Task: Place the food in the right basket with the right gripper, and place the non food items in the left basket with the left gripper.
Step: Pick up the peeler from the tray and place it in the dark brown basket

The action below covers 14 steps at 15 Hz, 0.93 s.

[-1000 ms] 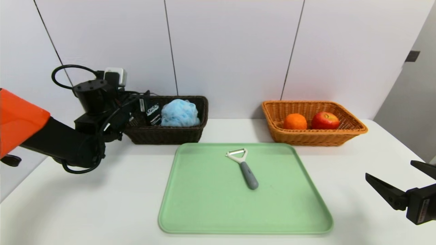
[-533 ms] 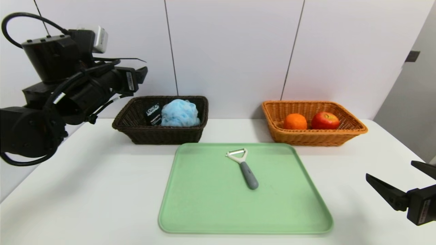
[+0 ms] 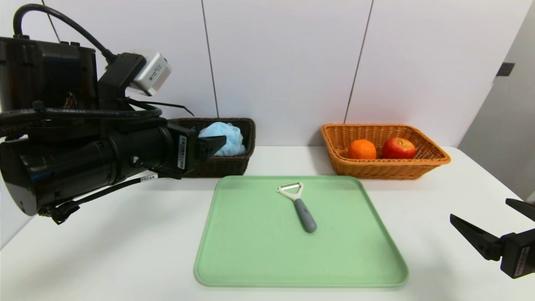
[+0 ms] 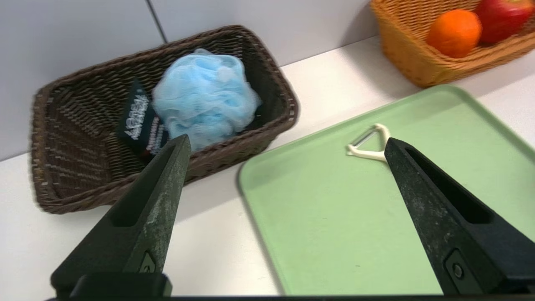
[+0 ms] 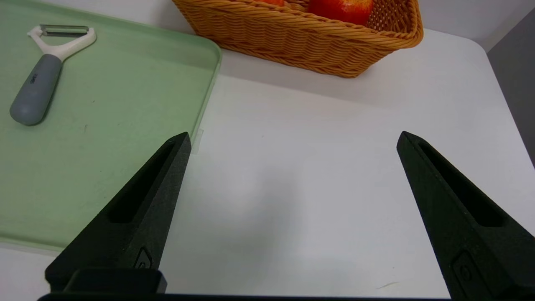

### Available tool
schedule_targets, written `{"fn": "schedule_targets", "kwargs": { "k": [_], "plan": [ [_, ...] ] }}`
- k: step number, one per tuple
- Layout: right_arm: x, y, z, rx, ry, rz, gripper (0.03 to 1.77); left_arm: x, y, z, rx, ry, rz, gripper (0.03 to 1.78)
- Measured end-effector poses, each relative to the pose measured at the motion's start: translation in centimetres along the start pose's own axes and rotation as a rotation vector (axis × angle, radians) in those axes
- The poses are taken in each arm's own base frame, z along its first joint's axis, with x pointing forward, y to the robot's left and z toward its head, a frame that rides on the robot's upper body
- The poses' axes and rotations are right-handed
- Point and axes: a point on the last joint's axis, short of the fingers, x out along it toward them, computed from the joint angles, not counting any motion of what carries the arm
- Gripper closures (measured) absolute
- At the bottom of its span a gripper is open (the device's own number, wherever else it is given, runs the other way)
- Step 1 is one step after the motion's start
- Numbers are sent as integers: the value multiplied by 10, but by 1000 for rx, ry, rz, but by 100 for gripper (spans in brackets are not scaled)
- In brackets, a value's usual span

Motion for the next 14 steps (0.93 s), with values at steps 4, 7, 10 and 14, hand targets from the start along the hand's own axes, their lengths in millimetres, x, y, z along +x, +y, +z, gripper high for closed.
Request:
{"fn": "schedule_targets", "kwargs": {
  "k": [4, 7, 10, 14],
  "plan": [
    [0, 0, -2, 0, 5, 1, 10, 6, -26, -4, -60, -20, -93, 14],
    [0, 0, -2, -1, 5, 3, 10, 22, -37, -13, -53, -23, -111, 14],
    [0, 0, -1, -2, 1, 4, 10, 30, -33, -29, -45, 29, -63, 13],
    [1, 0, 4, -3, -9, 5, 10, 32, 3, -33, -75, 35, 110, 12]
  ]
}}
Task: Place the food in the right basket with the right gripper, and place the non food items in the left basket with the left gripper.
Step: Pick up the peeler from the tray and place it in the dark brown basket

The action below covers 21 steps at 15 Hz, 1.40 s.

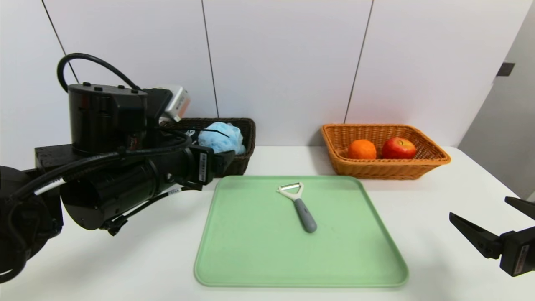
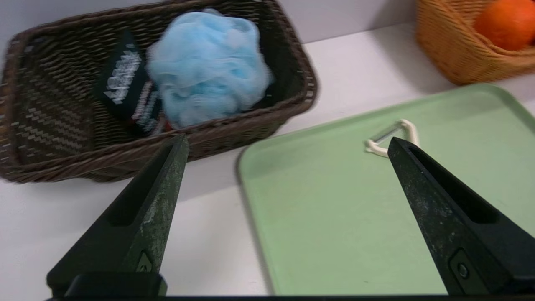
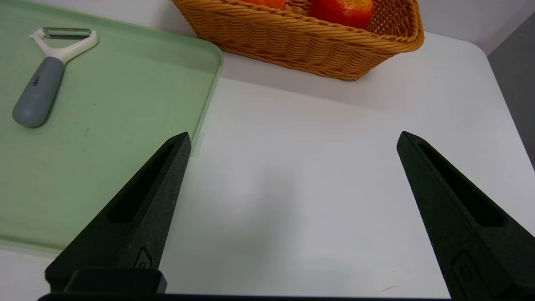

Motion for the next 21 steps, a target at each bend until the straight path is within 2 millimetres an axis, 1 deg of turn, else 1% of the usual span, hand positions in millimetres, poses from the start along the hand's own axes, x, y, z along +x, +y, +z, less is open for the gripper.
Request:
{"fn": "schedule_targets", "kwargs": {
  "k": [2, 4, 6, 9, 11, 13, 15, 18, 20, 21],
  "plan": [
    [2, 0, 7, -2, -19, 4, 10, -1, 27, 4, -25, -27, 95, 12],
    [6, 0, 19, -6, -47, 27, 10, -8, 53, 6, -44, -57, 191, 12],
    [11, -1, 30, -21, -70, 33, 10, -16, 72, 0, -44, -53, 268, 12],
    [17, 0, 35, -25, -67, 39, 10, -23, 87, -8, -34, -51, 329, 12],
    [20, 1, 36, -27, -62, 42, 10, -27, 98, -15, 39, -39, 381, 12],
    [24, 3, 44, -30, -75, 54, 10, -29, 106, -16, 62, -83, 413, 12],
    [31, 7, 54, -46, -89, 76, 10, -30, 115, -22, 54, -72, 449, 12],
    [46, 18, 64, -73, -89, 129, 9, -32, 118, -34, 49, -43, 464, 12],
    [60, 32, 76, -69, -93, 180, 9, -33, 118, -41, 43, -36, 467, 12],
    [69, 41, 83, -64, -90, 209, 9, -34, 118, -41, 24, -52, 466, 12]
  ]
}}
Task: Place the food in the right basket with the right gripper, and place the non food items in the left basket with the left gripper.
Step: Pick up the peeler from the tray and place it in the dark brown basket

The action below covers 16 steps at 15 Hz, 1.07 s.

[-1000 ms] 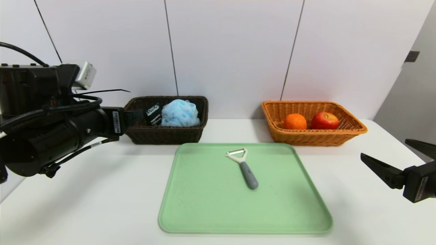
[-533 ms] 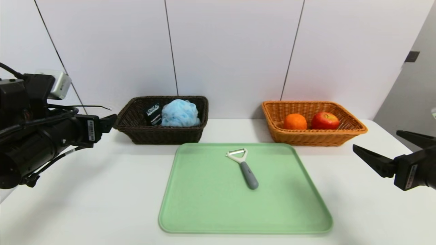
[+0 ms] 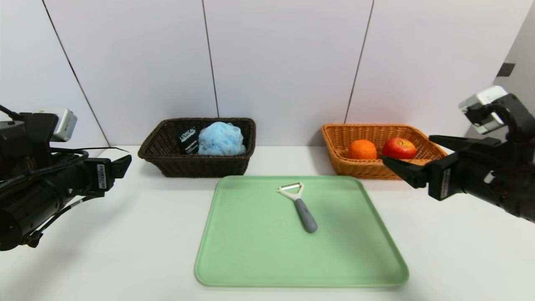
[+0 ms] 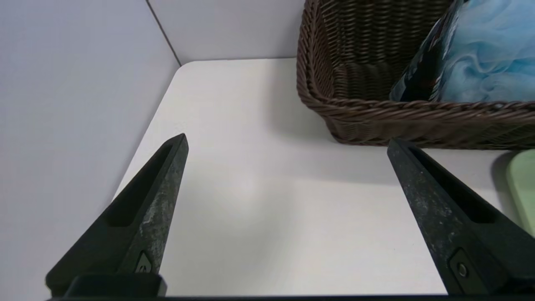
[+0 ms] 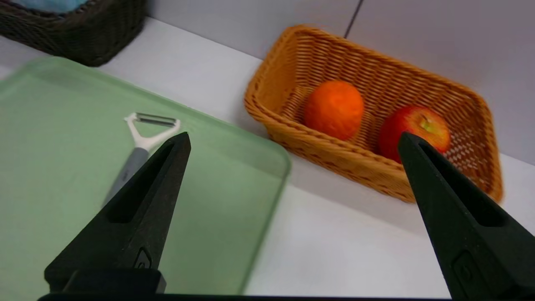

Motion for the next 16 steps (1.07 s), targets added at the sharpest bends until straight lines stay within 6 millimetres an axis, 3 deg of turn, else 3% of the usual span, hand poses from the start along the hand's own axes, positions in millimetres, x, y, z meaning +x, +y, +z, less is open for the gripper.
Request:
{"fn": "schedule_targets", "kwargs": {
  "k": [3, 8, 12, 16],
  "plan": [
    [31, 34, 20, -1, 50, 113, 9, 1, 2, -1, -20, -1, 6, 12],
    [68, 85, 39, 31, 303, 245, 9, 2, 2, -3, -17, 8, -6, 12],
    [85, 118, 20, 65, 635, 261, 9, 5, 1, -5, -16, 17, -9, 12],
    [112, 136, -3, 51, 747, 248, 9, 6, 1, -5, -16, 18, -7, 12]
  ]
}}
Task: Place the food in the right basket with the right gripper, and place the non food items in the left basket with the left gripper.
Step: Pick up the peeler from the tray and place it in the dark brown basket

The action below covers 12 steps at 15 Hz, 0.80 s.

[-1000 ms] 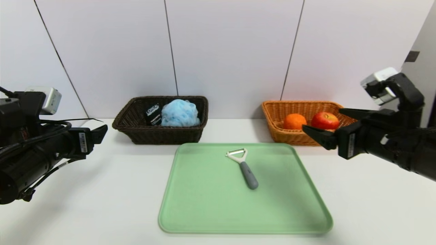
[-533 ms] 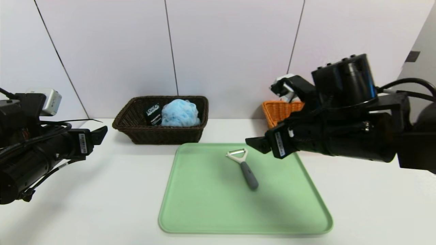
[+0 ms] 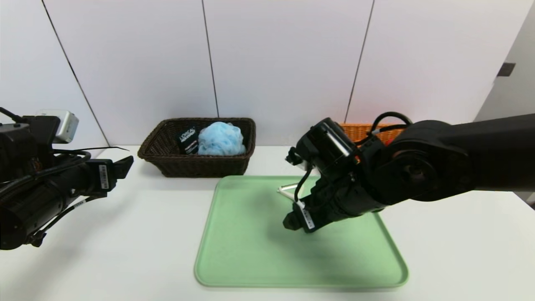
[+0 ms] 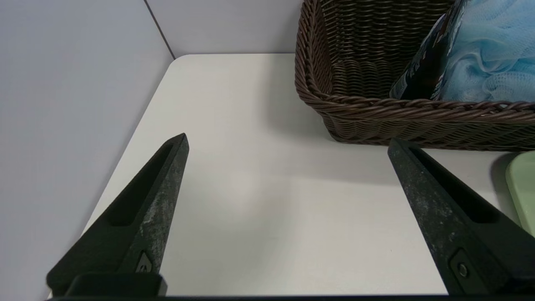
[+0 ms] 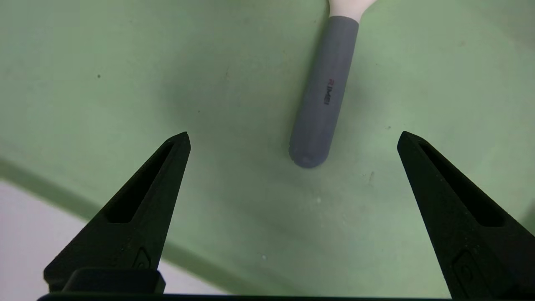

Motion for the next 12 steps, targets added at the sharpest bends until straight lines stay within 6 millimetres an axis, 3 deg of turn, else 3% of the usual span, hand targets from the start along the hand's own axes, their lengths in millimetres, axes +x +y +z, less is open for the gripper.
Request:
{"fn": "schedule_targets", "kwargs": {
  "k": [5, 12],
  "plan": [
    [38, -5, 10, 22, 35, -31, 9, -1, 1, -1, -2, 1, 4, 12],
    [58, -23, 17, 64, 40, -97, 9, -1, 2, -1, -6, 2, 9, 12]
  ]
}}
